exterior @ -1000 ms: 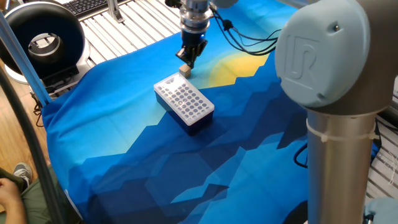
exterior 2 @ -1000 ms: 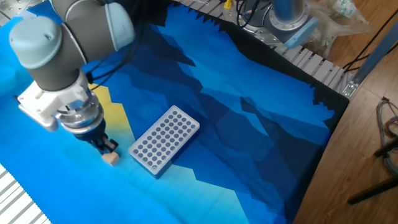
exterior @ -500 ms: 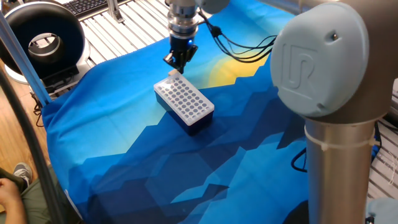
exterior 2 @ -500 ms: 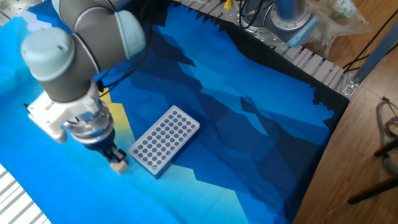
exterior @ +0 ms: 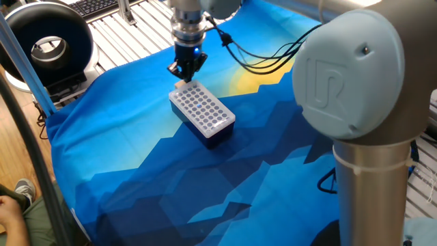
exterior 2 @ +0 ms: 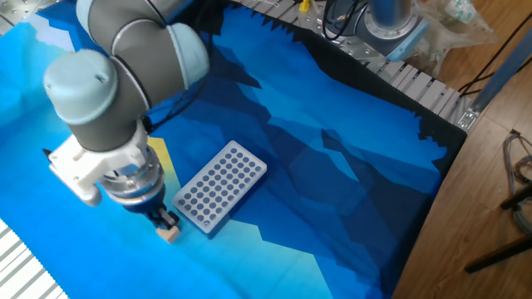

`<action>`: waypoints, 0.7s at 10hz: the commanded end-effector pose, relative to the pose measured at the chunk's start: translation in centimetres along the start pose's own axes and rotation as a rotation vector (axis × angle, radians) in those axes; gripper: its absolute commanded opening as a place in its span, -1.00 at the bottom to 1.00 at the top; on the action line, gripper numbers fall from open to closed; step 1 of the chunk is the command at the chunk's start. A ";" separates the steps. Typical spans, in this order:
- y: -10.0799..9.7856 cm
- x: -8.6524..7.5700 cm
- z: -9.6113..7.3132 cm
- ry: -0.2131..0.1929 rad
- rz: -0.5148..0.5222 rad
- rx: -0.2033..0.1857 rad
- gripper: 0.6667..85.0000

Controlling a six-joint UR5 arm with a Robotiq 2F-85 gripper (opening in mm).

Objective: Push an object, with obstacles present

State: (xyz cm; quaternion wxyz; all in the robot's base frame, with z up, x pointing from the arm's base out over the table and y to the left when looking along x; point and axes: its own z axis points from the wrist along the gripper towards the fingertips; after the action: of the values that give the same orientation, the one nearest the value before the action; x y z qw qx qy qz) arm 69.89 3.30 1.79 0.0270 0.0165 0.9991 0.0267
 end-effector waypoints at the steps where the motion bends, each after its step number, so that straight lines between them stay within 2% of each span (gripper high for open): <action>1: 2.8 -0.1 0.3 -0.019 0.036 0.003 -0.99; 5: 5.6 0.0 1.1 -0.047 0.053 0.010 -0.99; 7: 6.6 0.2 1.2 -0.049 0.061 -0.011 -0.99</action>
State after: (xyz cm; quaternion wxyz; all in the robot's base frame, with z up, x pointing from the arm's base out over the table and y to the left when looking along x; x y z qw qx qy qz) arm 70.01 8.25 1.02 0.0460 0.0378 0.9980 0.0217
